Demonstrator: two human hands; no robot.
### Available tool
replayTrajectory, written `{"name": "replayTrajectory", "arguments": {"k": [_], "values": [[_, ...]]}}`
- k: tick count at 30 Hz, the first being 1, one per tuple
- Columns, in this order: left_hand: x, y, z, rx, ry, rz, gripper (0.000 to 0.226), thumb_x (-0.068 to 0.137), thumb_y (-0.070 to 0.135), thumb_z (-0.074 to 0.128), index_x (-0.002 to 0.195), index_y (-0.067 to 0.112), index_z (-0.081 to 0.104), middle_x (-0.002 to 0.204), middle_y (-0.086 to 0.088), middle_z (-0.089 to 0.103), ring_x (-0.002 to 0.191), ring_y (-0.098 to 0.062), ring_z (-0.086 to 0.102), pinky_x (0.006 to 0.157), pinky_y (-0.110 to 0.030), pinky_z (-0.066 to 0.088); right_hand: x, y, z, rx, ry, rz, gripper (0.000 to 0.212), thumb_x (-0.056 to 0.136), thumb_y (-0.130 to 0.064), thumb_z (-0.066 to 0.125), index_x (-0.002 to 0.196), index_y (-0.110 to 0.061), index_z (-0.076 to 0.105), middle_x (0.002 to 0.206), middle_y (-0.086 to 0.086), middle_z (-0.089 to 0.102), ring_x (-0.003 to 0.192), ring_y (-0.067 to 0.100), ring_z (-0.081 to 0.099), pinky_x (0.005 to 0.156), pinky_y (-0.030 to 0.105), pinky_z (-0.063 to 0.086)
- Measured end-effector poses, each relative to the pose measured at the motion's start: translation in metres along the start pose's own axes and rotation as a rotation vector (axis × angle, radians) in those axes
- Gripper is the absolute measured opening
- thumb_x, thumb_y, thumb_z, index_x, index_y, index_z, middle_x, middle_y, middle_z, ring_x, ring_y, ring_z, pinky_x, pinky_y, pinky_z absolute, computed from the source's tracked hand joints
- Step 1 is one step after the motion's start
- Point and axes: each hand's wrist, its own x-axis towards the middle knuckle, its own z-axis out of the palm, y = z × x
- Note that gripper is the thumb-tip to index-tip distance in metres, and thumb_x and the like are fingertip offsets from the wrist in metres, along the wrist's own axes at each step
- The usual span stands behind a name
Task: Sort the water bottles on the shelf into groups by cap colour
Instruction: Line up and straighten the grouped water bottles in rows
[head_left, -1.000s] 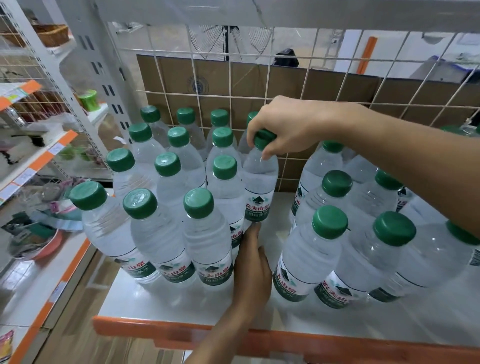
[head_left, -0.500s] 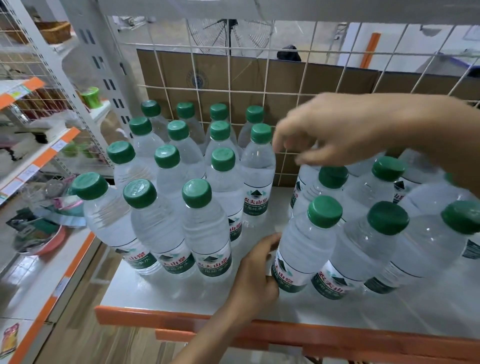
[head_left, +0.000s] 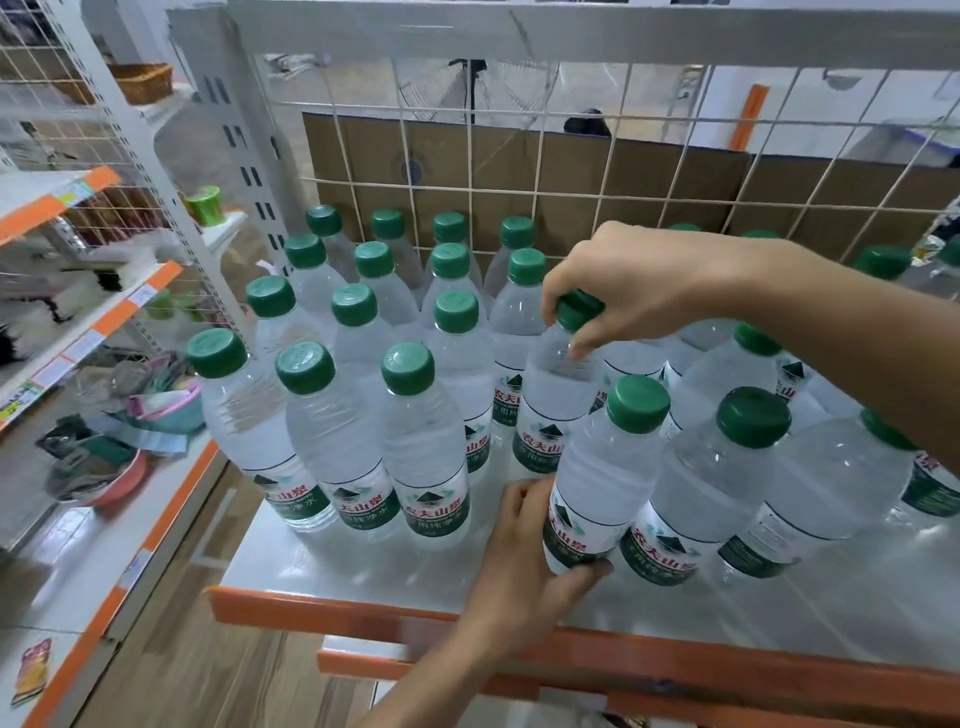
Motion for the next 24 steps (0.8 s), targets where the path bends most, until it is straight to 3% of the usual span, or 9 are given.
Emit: {"name": "replayTrajectory", "arguments": {"k": [4,10,15,18,21,22,24], "values": [[0.0,-0.001,0.002,0.02,0.008,0.008,0.072,0.069,0.036,0.075,0.132,0.027,0.041,0.119,0.012,0.042,0.113,0.006,0.042,0.092,-0.003,0.031,0.013,-0.014,-0.003,-0.002,0.019,-0.062,0.034,0.076,-0.036,0.075,0.107,-0.027,0.064,0.082,-0.012,0.051,0.078,0.013,0.046,0.07,0.026,0.04],[-0.004,0.001,0.005,0.013,0.057,0.025,0.07,0.072,0.035,0.072,0.134,0.025,0.04,0.124,0.009,0.044,0.115,0.005,0.041,0.093,-0.006,0.032,0.016,-0.019,-0.004,0.011,0.062,-0.083,0.035,0.073,-0.034,0.077,0.106,-0.028,0.066,0.09,-0.007,0.055,0.081,0.013,0.048,0.073,0.025,0.04],[-0.009,0.001,0.006,0.005,0.171,-0.014,0.067,0.073,0.035,0.072,0.127,0.04,0.032,0.121,0.013,0.049,0.112,0.001,0.048,0.09,-0.015,0.041,0.008,-0.019,-0.004,0.01,0.12,-0.023,0.045,0.076,-0.041,0.072,0.116,-0.025,0.059,0.1,-0.006,0.054,0.087,0.013,0.048,0.079,0.028,0.044],[-0.012,-0.002,0.001,0.019,0.286,-0.065,0.063,0.072,0.03,0.075,0.121,0.043,0.036,0.117,0.015,0.054,0.108,0.003,0.052,0.086,-0.012,0.043,-0.019,-0.022,-0.019,0.108,0.198,-0.043,0.044,0.079,-0.053,0.06,0.114,-0.025,0.059,0.092,-0.01,0.058,0.083,0.01,0.055,0.076,0.028,0.046],[-0.018,-0.003,0.0,0.069,0.37,-0.106,0.066,0.071,0.025,0.079,0.127,0.026,0.044,0.117,0.013,0.06,0.105,0.0,0.055,0.082,-0.002,0.039,-0.046,-0.035,-0.024,0.078,-0.038,-0.027,0.062,0.064,-0.073,0.053,0.113,-0.036,0.054,0.091,-0.014,0.063,0.072,-0.001,0.055,0.066,0.026,0.048],[-0.02,-0.002,0.0,0.103,0.396,-0.122,0.067,0.07,0.025,0.08,0.128,0.022,0.047,0.116,0.012,0.061,0.104,-0.001,0.055,0.079,0.002,0.035,-0.048,-0.04,-0.018,0.002,-0.095,-0.033,0.064,0.063,-0.074,0.056,0.116,-0.038,0.051,0.093,-0.013,0.063,0.069,-0.002,0.052,0.064,0.026,0.046],[-0.022,0.0,0.001,0.203,0.427,-0.137,0.07,0.067,0.028,0.082,0.128,0.018,0.05,0.115,0.009,0.064,0.102,-0.007,0.059,0.077,-0.003,0.038,-0.044,-0.046,-0.003,-0.038,-0.065,-0.076,0.058,0.068,-0.065,0.064,0.115,-0.034,0.051,0.089,-0.013,0.061,0.065,-0.001,0.046,0.063,0.026,0.043]]}}
